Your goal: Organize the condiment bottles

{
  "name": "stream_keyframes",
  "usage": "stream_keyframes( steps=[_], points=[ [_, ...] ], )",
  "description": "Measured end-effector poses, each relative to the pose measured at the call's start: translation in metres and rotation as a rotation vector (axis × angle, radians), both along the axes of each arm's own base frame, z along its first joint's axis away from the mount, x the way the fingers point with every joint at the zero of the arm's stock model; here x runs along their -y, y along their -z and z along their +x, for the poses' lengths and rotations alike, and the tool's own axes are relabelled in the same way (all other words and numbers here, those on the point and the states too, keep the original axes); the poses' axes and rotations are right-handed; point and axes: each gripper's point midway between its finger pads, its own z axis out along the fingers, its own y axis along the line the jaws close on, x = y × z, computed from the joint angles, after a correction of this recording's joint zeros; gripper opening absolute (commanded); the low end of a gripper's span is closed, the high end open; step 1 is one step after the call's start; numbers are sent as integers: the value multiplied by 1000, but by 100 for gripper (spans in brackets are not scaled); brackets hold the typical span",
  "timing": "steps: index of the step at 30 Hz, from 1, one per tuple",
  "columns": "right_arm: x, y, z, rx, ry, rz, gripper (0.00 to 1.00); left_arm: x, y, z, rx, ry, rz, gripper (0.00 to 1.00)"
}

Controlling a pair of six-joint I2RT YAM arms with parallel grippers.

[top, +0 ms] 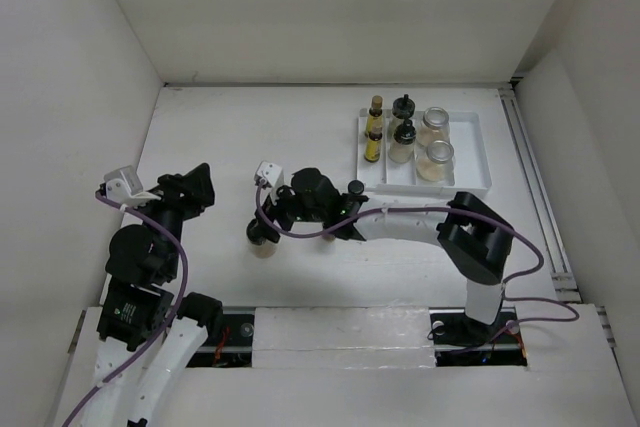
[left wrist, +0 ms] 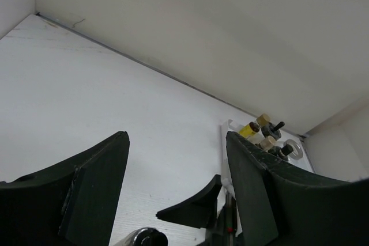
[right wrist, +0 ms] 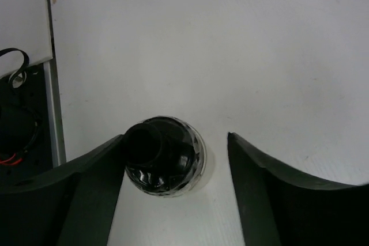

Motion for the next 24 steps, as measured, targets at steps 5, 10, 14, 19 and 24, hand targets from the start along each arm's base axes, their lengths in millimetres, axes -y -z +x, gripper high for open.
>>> stream_keyframes(
  steps=[5, 10, 14, 19, 24],
  points=[
    [-13, 16, 9, -7, 22, -4, 46, 2, 0, 0, -2, 9, 1, 64],
    [-20, 2, 17, 14, 52, 46, 15, 2, 0, 0, -2, 13, 2, 64],
    [-16, 2, 21, 14, 84, 40, 6, 3, 0, 0, -2, 16, 2, 64],
    [9, -26, 30, 43, 179, 29, 1, 4, 1, 0, -2, 24, 4, 64],
    [81, -145, 70, 147, 343, 207, 0, 4, 1, 0, -2, 25, 6, 64]
  ],
)
